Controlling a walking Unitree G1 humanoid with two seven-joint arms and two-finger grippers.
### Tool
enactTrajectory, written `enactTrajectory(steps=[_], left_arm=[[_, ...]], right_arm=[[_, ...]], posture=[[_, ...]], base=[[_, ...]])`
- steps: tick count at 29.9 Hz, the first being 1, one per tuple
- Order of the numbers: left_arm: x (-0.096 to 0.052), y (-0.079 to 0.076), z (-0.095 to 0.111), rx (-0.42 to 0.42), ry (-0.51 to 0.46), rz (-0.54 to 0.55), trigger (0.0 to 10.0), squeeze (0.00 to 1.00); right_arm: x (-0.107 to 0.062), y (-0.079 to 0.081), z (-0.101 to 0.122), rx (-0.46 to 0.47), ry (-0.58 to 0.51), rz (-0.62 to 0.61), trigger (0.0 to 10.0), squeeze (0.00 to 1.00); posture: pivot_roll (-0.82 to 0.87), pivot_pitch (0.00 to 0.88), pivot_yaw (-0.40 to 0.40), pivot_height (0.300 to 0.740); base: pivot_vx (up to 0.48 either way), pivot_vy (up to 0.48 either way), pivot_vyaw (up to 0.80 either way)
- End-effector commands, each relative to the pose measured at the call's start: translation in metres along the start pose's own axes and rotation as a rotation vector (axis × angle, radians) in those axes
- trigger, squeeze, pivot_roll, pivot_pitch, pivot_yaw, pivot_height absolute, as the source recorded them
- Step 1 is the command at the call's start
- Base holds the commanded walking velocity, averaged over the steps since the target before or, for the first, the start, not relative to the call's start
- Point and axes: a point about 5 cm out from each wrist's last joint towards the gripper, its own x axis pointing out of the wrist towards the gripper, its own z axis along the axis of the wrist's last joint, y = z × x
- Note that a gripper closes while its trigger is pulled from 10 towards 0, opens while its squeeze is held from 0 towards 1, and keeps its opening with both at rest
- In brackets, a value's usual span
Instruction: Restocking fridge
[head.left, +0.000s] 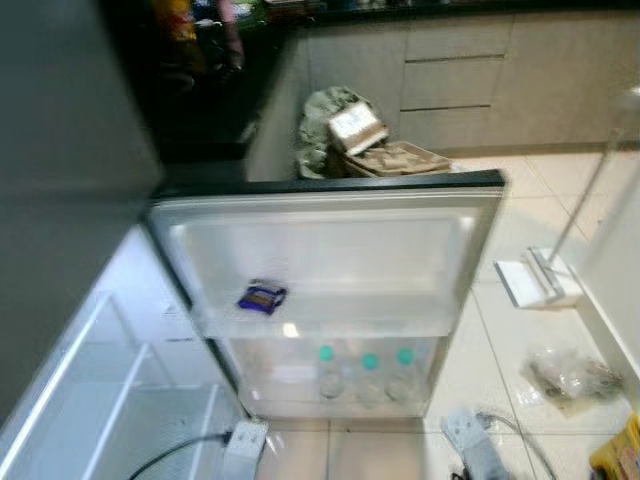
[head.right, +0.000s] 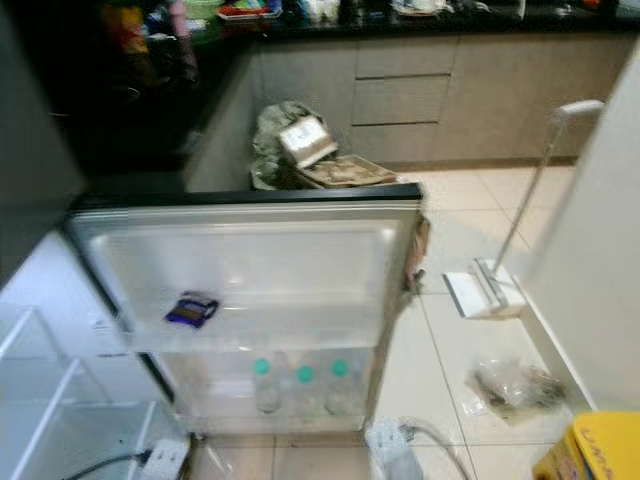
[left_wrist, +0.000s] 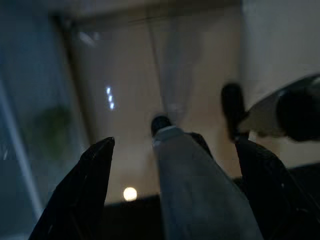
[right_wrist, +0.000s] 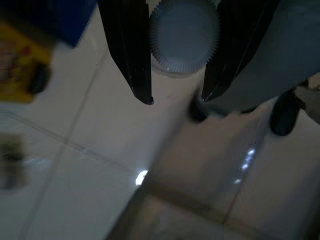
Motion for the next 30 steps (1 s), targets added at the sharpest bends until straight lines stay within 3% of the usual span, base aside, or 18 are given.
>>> enactTrajectory(steps=[1,5,6,8,11,13,20,25,30], left_arm=[[-0.002,0.003,-0.006,-0.006,0.017,0.011,10.0,0.0],[-0.002,0.003,-0.006,-0.006,0.02,0.01,10.0,0.0],[-0.002,0.003,-0.007,-0.006,0.022,0.011,10.0,0.0],[-0.002,0.003,-0.007,-0.006,0.022,0.011,10.0,0.0],[-0.002,0.002,-0.009,-0.006,0.027,0.011,10.0,0.0],[-0.002,0.001,-0.011,-0.003,0.03,0.01,10.0,0.0],[-0.002,0.0,-0.011,0.009,0.034,0.005,10.0,0.0],[-0.002,0.0,-0.012,0.009,0.034,0.006,10.0,0.0],[-0.002,0.0,-0.012,0.006,0.032,0.011,10.0,0.0]], right_arm=[[0.003,0.011,0.014,-0.033,-0.069,0.091,10.0,0.0],[0.004,0.015,0.03,-0.066,-0.137,0.194,10.0,0.0],[0.003,0.02,0.042,-0.075,-0.188,0.289,10.0,0.0],[0.003,0.02,0.042,-0.075,-0.188,0.289,10.0,0.0],[-0.002,0.031,0.078,-0.066,-0.333,0.562,10.0,0.0],[-0.006,0.031,0.089,-0.092,-0.384,0.634,10.0,0.0],[-0.011,0.023,0.116,-0.127,-0.5,0.632,10.0,0.0],[-0.02,0.023,0.136,-0.191,-0.596,0.717,10.0,0.0],[-0.023,0.005,0.16,-0.259,-0.681,0.464,10.0,0.0]], posture=[[-0.14,0.0,0.034,0.74],[-0.15,0.0,0.032,0.74],[-0.15,0.0,0.03,0.74],[-0.15,0.0,0.03,0.74],[-0.15,0.0,0.029,0.74],[-0.15,0.0,0.03,0.74],[-0.15,0.0,0.028,0.74],[-0.16,0.0,0.027,0.74],[-0.15,0.0,0.025,0.74]], base=[[0.0,0.0,0.0],[0.0,0.0,0.0],[0.0,0.0,0.0],[0.0,0.0,0.0],[0.0,0.0,0.0],[0.0,0.0,0.0],[0.0,0.0,0.0],[0.0,0.0,0.0],[0.0,0.0,0.0]])
